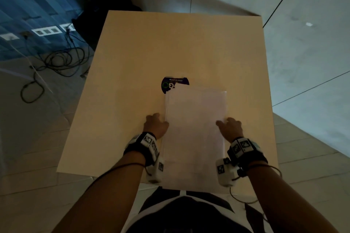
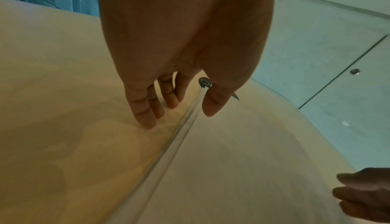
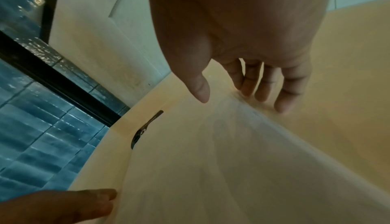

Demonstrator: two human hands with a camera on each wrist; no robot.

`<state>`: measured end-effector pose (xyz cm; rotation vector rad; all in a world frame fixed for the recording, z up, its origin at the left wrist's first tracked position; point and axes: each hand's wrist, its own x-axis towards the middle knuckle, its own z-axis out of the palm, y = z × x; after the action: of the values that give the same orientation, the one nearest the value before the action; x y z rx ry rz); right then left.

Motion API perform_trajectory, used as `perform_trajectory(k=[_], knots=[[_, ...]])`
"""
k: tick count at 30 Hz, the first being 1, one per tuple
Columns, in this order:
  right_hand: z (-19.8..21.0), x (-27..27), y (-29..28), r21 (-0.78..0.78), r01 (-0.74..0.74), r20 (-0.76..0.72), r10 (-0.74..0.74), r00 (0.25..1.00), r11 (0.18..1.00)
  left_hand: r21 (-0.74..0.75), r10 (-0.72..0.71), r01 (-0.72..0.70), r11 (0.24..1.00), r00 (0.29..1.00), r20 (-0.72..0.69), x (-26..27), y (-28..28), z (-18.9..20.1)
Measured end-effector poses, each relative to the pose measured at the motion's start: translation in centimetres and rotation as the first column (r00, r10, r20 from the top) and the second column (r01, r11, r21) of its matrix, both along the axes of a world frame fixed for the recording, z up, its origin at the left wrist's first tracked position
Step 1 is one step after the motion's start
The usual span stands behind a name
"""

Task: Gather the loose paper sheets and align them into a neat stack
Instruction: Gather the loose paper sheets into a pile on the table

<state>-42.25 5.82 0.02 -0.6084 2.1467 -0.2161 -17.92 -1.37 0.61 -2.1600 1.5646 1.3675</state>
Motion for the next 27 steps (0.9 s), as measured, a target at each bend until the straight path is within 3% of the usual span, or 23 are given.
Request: perform_trajectory(k=[7, 14, 19, 27], knots=[[-1.0, 0.0, -2.3, -0.009, 0.123, 0.067, -0.122, 0.99, 0.992, 0.047, 0.0, 0.004, 0.999, 0.997, -0.078, -3.0, -1.9, 0.2], [-0.1, 0.7, -0.3, 0.031, 0.163, -0.044, -0.162, 0.986, 0.986, 0.042, 0.016, -0.018, 0.999, 0.999, 0.042, -2.0, -0.4, -0.6], [-0.5, 2.2, -0.5, 0.054, 0.126, -0.016, -0.126, 0.992, 0.991, 0.046, -0.024, 0.023, 0.999, 1.0, 0.019, -3.2, 0.7, -0.7], [-0.2, 1.8, -2.1, 0.113, 0.247, 0.071, -0.256, 0.964, 0.962, 0.071, 0.001, -0.001, 0.997, 1.0, -0.011, -3.0, 0.5, -0.6]])
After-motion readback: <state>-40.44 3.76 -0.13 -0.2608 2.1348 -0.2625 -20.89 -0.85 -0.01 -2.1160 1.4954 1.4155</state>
